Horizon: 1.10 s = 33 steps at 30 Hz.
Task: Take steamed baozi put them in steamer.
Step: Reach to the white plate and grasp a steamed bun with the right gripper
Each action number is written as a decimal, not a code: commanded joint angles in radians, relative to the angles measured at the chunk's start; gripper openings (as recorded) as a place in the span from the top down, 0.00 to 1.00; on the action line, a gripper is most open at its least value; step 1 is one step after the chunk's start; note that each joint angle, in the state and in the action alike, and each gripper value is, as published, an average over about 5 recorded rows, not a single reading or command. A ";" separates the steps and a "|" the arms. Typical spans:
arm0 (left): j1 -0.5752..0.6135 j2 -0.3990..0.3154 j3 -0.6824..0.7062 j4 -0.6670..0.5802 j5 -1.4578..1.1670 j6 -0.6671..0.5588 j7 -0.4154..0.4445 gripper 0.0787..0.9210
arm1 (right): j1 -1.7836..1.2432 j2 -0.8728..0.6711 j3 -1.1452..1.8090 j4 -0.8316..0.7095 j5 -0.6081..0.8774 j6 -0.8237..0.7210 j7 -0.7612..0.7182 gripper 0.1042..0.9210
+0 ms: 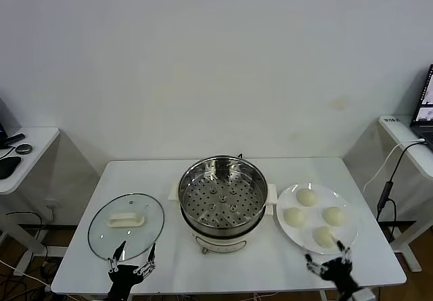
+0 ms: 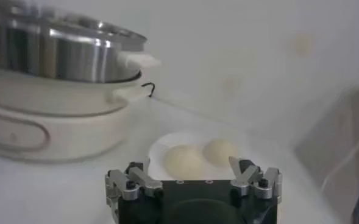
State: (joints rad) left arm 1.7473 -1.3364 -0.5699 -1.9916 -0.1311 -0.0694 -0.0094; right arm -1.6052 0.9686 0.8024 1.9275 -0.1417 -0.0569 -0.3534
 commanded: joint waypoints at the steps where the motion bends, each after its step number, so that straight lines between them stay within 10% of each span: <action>1: -0.001 -0.002 -0.008 -0.001 0.058 -0.028 0.010 0.12 | 0.243 -0.400 0.014 -0.133 -0.157 -0.061 -0.229 0.12; 17: 0.014 -0.024 -0.041 -0.026 0.118 -0.038 0.002 0.12 | 1.316 -0.403 -0.988 -0.655 -0.266 0.105 -0.711 0.12; 33: 0.015 -0.034 -0.082 -0.034 0.137 -0.061 -0.015 0.12 | 1.433 -0.171 -1.210 -0.951 -0.381 0.176 -0.771 0.12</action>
State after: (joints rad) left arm 1.7611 -1.3694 -0.6483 -2.0249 -0.0012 -0.1234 -0.0201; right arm -0.3134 0.7101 -0.2437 1.1497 -0.4528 0.0781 -1.0490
